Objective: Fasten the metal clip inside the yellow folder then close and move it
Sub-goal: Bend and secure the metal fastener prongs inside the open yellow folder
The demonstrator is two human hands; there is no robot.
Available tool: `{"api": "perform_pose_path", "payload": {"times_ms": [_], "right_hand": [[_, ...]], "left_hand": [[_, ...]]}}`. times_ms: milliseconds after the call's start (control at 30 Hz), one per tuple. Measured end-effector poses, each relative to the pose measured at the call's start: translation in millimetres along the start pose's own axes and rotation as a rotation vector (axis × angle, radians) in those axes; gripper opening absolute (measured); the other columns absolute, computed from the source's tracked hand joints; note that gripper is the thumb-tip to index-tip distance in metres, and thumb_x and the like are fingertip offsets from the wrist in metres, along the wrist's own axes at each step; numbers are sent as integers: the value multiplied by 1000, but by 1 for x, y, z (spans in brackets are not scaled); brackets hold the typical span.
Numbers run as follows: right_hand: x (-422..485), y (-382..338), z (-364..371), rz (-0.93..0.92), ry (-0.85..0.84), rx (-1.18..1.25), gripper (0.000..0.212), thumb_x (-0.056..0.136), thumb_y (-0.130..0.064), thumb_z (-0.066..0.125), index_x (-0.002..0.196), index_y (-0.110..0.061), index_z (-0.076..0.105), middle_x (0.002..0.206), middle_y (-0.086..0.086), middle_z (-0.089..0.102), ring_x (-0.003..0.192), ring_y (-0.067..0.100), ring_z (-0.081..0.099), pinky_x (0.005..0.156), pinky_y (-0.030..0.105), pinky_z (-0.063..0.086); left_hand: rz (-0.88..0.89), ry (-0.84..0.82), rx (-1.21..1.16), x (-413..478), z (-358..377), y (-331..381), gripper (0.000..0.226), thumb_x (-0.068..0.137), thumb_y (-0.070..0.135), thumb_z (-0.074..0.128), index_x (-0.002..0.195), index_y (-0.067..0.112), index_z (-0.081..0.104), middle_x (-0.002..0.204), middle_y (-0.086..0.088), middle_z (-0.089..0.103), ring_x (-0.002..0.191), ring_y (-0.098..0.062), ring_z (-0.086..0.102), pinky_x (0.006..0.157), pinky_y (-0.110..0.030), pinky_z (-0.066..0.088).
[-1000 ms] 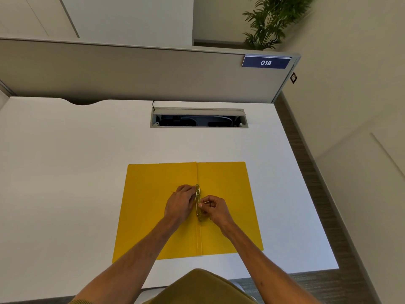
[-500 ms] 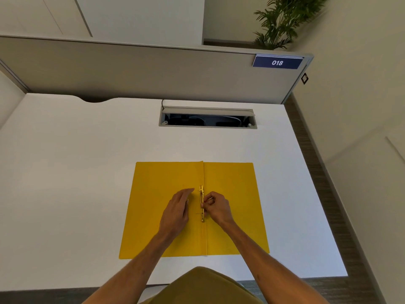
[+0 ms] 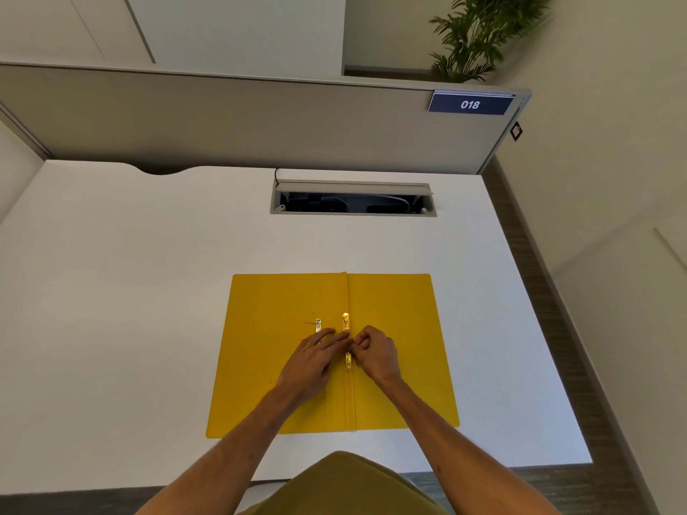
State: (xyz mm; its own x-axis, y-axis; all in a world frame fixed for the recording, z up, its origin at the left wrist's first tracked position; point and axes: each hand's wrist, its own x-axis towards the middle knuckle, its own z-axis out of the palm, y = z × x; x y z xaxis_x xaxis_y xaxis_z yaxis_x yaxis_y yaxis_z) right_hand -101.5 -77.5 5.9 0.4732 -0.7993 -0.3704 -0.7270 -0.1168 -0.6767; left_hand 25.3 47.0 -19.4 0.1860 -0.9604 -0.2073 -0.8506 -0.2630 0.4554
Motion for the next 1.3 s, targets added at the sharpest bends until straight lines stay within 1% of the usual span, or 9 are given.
{"api": "perform_pose_path", "payload": {"times_ms": [233, 300, 433, 533, 633, 867, 1067, 1167, 1300], "right_hand": [[-14, 18, -5, -47, -47, 50, 7, 100, -11, 67, 102, -9, 73, 91, 11, 80, 83, 29, 76, 80, 52, 63], [-20, 21, -7, -89, -62, 13, 10, 101, -13, 66, 108, -15, 73, 98, 3, 80, 87, 22, 75, 81, 50, 63], [-32, 24, -6, -204, -77, -138, 19, 101, -22, 67, 117, -30, 70, 118, -12, 75, 105, 8, 71, 80, 40, 64], [-38, 27, -4, -260, -19, -255, 20, 97, -36, 71, 116, -35, 68, 117, -15, 72, 99, 6, 71, 75, 36, 64], [-40, 28, -2, -299, 44, -312, 13, 100, -41, 67, 111, -34, 69, 113, -15, 73, 87, 8, 71, 72, 33, 61], [-48, 37, 5, -283, 134, -283, 8, 102, -32, 67, 106, -29, 73, 106, -12, 75, 83, 11, 71, 72, 37, 59], [-52, 39, 16, -337, 88, -319, 14, 101, -35, 68, 105, -29, 80, 107, -11, 76, 95, 13, 70, 81, 37, 55], [-50, 42, 15, -373, 61, -398, 19, 103, -36, 63, 112, -31, 79, 111, -11, 73, 105, 12, 66, 87, 37, 51], [-47, 47, 13, -445, 36, -522, 25, 106, -36, 56, 119, -33, 76, 116, -11, 71, 113, 13, 63, 90, 37, 47]], "left_hand": [[-29, 2, -13, 2, 0, 3, 49, 116, 26, 38, 164, 37, 37, 175, 22, 28, 166, -12, 17, 133, -36, 24], [-40, 6, -15, 2, 2, 4, 48, 116, 27, 38, 164, 37, 37, 175, 23, 28, 167, -11, 16, 134, -36, 22], [-50, 11, -14, 0, 3, 6, 49, 116, 25, 40, 163, 38, 38, 174, 23, 28, 167, -12, 15, 135, -39, 21], [-56, 13, -7, -1, 4, 7, 50, 115, 24, 42, 162, 39, 38, 174, 24, 26, 167, -13, 14, 135, -40, 19], [-62, 21, -2, -2, 4, 8, 50, 115, 24, 42, 162, 40, 38, 174, 25, 26, 167, -12, 14, 135, -39, 20], [-75, 37, -28, -3, 4, 10, 49, 116, 25, 41, 163, 39, 39, 174, 24, 29, 167, -13, 16, 135, -39, 21], [-88, 30, -39, -3, 4, 12, 48, 115, 31, 43, 162, 40, 39, 173, 26, 29, 167, -12, 17, 134, -39, 22], [-94, 25, -35, -3, 4, 13, 47, 114, 43, 42, 162, 41, 40, 173, 26, 29, 167, -11, 16, 134, -39, 22], [-91, 25, -21, -3, 4, 13, 48, 114, 46, 41, 162, 41, 39, 173, 26, 29, 167, -11, 16, 135, -39, 22]]}}
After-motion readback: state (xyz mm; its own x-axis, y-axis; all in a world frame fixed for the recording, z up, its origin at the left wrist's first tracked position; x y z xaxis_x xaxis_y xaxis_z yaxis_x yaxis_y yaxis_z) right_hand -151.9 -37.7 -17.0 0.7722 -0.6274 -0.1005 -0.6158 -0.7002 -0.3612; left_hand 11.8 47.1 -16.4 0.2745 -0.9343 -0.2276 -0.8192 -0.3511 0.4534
